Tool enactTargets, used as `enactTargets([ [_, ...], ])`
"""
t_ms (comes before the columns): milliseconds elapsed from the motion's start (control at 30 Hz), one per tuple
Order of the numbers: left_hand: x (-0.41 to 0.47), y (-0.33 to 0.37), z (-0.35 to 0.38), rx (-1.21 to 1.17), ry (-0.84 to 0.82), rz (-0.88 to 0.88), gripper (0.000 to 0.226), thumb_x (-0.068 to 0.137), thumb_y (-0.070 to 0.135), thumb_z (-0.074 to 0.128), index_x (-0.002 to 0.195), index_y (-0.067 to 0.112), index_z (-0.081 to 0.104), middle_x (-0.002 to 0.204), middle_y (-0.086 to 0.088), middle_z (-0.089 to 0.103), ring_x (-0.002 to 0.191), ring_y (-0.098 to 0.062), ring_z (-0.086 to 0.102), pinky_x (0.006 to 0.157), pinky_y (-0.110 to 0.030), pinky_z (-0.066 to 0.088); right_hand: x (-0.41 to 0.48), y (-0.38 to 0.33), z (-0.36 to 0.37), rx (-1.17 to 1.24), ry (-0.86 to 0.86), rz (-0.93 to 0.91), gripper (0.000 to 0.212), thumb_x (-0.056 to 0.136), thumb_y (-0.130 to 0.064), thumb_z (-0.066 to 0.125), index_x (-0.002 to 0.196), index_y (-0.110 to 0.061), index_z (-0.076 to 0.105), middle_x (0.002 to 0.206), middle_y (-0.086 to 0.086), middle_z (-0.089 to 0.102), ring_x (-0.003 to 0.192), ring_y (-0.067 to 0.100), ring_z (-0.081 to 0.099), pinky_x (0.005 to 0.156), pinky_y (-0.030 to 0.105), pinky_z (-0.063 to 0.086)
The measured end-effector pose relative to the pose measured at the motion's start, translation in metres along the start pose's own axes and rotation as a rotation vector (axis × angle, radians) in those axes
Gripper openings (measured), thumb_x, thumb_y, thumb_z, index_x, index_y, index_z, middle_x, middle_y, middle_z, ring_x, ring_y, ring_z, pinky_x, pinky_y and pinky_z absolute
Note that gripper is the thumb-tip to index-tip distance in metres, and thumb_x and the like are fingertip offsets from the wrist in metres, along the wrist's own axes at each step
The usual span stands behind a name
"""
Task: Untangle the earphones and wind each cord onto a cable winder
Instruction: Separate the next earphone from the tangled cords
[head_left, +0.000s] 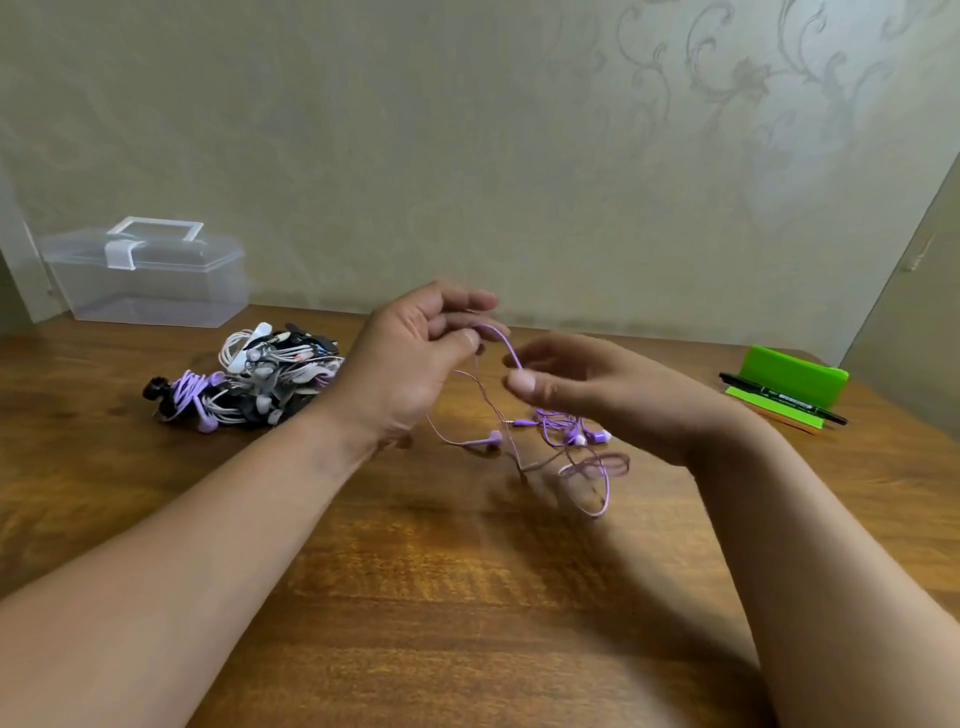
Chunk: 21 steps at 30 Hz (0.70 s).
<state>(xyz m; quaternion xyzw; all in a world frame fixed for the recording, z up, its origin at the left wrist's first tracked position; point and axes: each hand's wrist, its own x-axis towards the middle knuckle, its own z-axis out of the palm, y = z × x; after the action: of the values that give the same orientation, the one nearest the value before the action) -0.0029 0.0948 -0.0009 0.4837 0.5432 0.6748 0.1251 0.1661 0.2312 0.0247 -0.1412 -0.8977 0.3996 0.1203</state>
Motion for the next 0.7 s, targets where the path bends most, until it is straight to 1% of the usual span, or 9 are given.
enactTargets([
  [100,-0.003,-0.007,0.007,0.100,-0.075,0.005,0.032,0.096,-0.012,0.056,0.114,0.011,0.070,0.096,-0.005,0.078,0.087,-0.006,0.068,0.084,-0.021,0.054,0.009,0.006,0.011,0.156,0.049,-0.023,0.026,0.101,-0.038,0.068,0.107,-0.013,0.071,0.078,0.000,0.076,0.085,0.020,0.075,0.086,0.043,0.053],
  [167,-0.005,-0.011,0.007,0.219,-0.090,0.011,0.038,0.093,-0.013,0.055,0.111,0.017,0.071,0.094,0.001,0.077,0.081,-0.002,0.065,0.077,-0.018,0.051,0.011,0.008,0.012,0.311,0.130,-0.027,0.021,0.106,-0.022,0.060,0.096,-0.006,0.069,0.057,-0.002,0.053,0.054,0.017,0.057,0.063,0.036,0.051],
  [233,-0.007,-0.012,0.006,0.330,-0.123,-0.013,0.041,0.091,-0.011,0.055,0.112,0.020,0.070,0.097,0.000,0.075,0.073,0.002,0.062,0.068,-0.013,0.048,0.011,0.005,0.006,0.527,0.242,-0.044,0.023,0.108,-0.017,0.053,0.090,-0.007,0.063,0.053,-0.005,0.032,0.044,0.011,0.031,0.043,0.023,0.032],
  [333,-0.012,-0.016,0.005,0.461,-0.322,-0.155,0.031,0.093,0.011,0.071,0.119,0.027,0.066,0.104,0.003,0.071,0.075,-0.001,0.067,0.071,-0.022,0.053,0.011,0.006,-0.005,0.607,0.397,-0.081,0.027,0.107,-0.023,0.054,0.085,-0.010,0.062,0.054,-0.005,0.025,0.045,0.012,0.018,0.043,0.020,0.017],
  [433,-0.015,-0.017,0.007,0.429,-0.306,-0.150,0.066,0.076,0.060,0.081,0.131,0.035,0.055,0.119,0.011,0.062,0.103,-0.004,0.062,0.089,-0.034,0.059,0.009,0.010,-0.007,0.504,0.354,-0.080,0.027,0.105,-0.027,0.058,0.088,-0.009,0.070,0.054,-0.002,0.025,0.045,0.013,0.019,0.043,0.021,0.017],
  [533,-0.008,-0.006,0.006,0.241,-0.212,-0.115,0.070,0.084,0.066,0.070,0.139,0.029,0.047,0.132,0.012,0.058,0.118,0.003,0.058,0.083,-0.013,0.054,0.007,0.008,-0.003,0.341,0.217,-0.045,0.027,0.103,-0.028,0.062,0.086,-0.013,0.076,0.053,0.000,0.026,0.047,0.016,0.020,0.047,0.024,0.018],
  [600,-0.008,0.000,0.005,0.172,-0.304,-0.140,0.040,0.101,0.046,0.056,0.127,0.015,0.058,0.107,0.002,0.069,0.096,-0.010,0.070,0.071,-0.015,0.055,0.007,0.005,0.002,0.317,0.140,-0.042,0.027,0.102,-0.028,0.064,0.082,-0.015,0.076,0.053,0.001,0.026,0.048,0.016,0.019,0.046,0.024,0.019],
  [667,-0.010,0.002,0.006,0.046,-0.356,-0.172,0.032,0.108,0.033,0.045,0.096,0.007,0.060,0.065,-0.005,0.055,0.061,-0.030,0.062,0.069,-0.034,0.061,0.006,0.006,0.002,0.341,0.100,-0.027,0.026,0.103,-0.026,0.064,0.083,-0.012,0.073,0.054,-0.001,0.027,0.047,0.015,0.021,0.045,0.023,0.022],
  [700,-0.009,0.002,0.006,-0.032,-0.315,-0.199,0.034,0.109,0.029,0.043,0.086,0.008,0.056,0.056,-0.002,0.043,0.051,-0.027,0.054,0.062,-0.033,0.058,0.006,0.008,0.001,0.354,0.086,-0.013,0.024,0.102,-0.025,0.064,0.085,-0.009,0.071,0.054,-0.001,0.028,0.046,0.015,0.022,0.044,0.023,0.023],
])
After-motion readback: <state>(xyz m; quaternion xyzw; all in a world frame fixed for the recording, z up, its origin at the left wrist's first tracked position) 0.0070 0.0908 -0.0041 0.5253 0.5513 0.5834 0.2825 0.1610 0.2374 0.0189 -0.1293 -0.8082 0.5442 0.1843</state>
